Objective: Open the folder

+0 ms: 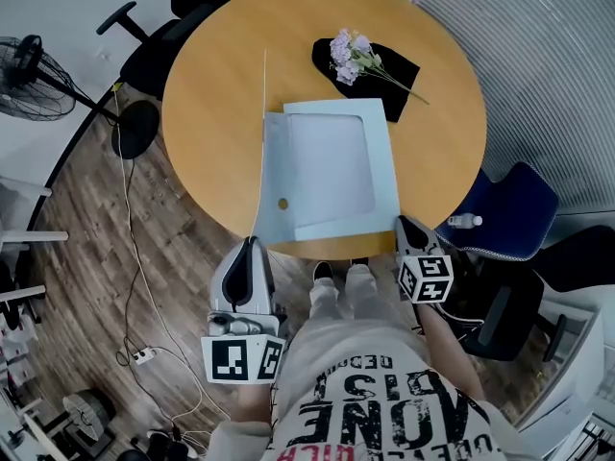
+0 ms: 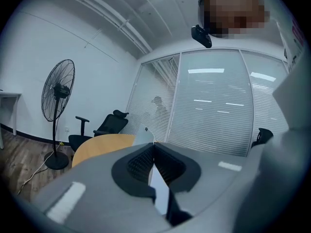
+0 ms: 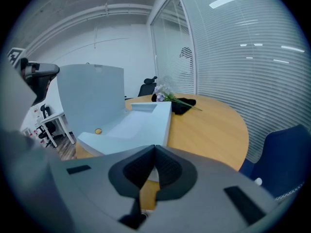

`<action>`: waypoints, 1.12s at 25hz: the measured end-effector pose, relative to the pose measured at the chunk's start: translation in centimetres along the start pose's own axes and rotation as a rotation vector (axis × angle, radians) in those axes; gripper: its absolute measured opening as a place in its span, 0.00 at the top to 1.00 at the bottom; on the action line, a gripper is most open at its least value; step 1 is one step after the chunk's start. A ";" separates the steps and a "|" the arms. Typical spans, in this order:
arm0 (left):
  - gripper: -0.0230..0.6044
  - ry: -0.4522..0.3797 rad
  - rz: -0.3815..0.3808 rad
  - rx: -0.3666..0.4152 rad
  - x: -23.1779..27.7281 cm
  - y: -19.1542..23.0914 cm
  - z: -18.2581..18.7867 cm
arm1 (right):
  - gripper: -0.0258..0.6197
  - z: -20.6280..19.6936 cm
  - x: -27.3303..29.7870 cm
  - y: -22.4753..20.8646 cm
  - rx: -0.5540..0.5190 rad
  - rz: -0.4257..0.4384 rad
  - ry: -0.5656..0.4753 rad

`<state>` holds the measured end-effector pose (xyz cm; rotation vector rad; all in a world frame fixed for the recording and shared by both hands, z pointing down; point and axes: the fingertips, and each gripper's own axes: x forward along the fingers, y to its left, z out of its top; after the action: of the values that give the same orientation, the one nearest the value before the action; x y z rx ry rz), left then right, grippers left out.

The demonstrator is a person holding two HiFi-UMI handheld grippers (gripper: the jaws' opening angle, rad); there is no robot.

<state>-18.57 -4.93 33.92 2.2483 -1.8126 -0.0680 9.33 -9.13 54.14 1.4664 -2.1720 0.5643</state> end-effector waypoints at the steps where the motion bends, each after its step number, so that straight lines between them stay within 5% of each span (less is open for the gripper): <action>1: 0.94 -0.001 0.006 0.000 -0.1 0.2 0.0 | 0.94 0.0 0.0 0.0 0.005 -0.001 -0.002; 28: 0.94 0.023 0.259 -0.006 -3.8 10.0 -2.1 | 0.94 0.1 -0.1 -0.3 0.018 -0.029 -0.010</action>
<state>-28.53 -2.82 37.74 1.9820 -2.0695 0.0009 9.60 -9.16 54.05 1.5108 -2.1553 0.5696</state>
